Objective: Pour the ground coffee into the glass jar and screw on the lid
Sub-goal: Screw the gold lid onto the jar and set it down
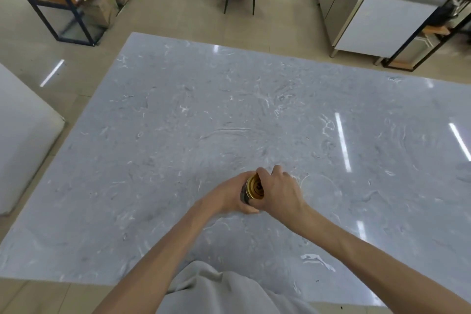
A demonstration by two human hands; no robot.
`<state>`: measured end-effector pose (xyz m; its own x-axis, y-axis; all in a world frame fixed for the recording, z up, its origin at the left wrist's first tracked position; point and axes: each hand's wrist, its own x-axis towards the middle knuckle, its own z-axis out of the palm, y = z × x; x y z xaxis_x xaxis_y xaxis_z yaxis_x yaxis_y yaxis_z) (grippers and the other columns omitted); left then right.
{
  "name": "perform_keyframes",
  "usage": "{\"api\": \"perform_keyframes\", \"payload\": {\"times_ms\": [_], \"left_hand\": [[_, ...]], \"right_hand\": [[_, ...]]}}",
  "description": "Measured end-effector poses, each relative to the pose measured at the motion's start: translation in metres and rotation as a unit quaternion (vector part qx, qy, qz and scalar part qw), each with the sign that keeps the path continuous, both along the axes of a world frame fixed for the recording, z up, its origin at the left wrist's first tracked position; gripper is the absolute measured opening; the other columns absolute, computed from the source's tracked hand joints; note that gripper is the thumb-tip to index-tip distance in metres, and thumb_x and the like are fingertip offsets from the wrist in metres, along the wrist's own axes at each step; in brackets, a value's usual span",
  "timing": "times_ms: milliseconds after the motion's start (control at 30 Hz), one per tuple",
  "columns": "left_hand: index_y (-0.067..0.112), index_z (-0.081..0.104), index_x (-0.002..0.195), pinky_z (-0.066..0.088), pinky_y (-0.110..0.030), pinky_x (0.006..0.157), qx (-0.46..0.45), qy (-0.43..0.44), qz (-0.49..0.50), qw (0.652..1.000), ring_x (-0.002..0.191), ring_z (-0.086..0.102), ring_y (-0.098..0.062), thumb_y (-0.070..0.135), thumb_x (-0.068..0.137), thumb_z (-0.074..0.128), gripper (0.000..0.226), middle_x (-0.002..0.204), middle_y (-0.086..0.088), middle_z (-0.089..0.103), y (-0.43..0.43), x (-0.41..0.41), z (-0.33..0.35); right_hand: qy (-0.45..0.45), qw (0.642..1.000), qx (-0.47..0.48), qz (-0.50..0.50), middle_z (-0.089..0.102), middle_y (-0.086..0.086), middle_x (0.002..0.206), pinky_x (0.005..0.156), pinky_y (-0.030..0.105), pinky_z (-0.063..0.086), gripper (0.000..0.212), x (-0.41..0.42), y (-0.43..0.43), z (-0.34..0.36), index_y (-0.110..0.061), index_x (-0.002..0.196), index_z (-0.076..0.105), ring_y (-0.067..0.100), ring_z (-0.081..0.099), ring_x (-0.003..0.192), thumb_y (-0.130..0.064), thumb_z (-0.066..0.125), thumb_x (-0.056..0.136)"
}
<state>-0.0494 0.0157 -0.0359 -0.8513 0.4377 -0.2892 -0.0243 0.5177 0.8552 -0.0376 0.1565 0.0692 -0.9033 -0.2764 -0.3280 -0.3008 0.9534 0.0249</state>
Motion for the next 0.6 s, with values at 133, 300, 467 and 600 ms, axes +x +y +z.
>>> {"api": "perform_keyframes", "payload": {"times_ms": [133,300,467,600], "left_hand": [[0.042,0.044,0.131,0.053,-0.029,0.094,-0.013,-0.011,-0.011,1.000,0.109,0.061,-0.005,0.040,0.063,0.089,0.082,0.123,0.018,0.062,-0.003,0.001,0.006],[0.032,0.047,0.135,0.053,-0.039,0.098,-0.027,-0.012,-0.002,1.000,0.114,0.062,-0.014,0.031,0.062,0.092,0.086,0.127,0.008,0.063,-0.002,0.001,0.003],[0.055,0.045,0.107,0.046,-0.013,0.075,-0.036,-0.005,-0.005,0.999,0.091,0.062,0.005,0.049,0.055,0.084,0.065,0.099,0.025,0.062,0.004,0.001,0.009],[0.046,0.046,0.125,0.052,-0.024,0.088,-0.012,-0.018,0.002,1.000,0.110,0.063,-0.007,0.040,0.058,0.091,0.081,0.118,0.023,0.062,-0.003,0.002,0.004]], "right_hand": [[-0.018,0.998,0.032,0.054,0.044,0.012,0.131,0.081,0.032,0.049,0.092,-0.006,0.006,0.006,-0.019,0.147,0.028,0.027,0.054,0.113,-0.072,0.058,0.079],[-0.071,0.960,-0.036,0.270,0.039,0.001,0.142,0.098,0.035,0.047,0.071,-0.025,0.026,0.016,-0.030,0.149,0.033,0.022,0.041,0.125,-0.033,0.069,0.088],[0.031,0.988,0.048,0.143,0.049,0.006,0.117,0.071,0.029,0.048,0.069,-0.009,0.007,0.001,-0.015,0.132,0.045,0.022,0.054,0.100,-0.061,0.061,0.083],[-0.004,0.967,-0.014,0.253,0.034,0.003,0.142,0.089,0.037,0.053,0.086,-0.015,0.027,0.002,-0.028,0.148,0.026,0.024,0.038,0.127,-0.054,0.071,0.080]]}}
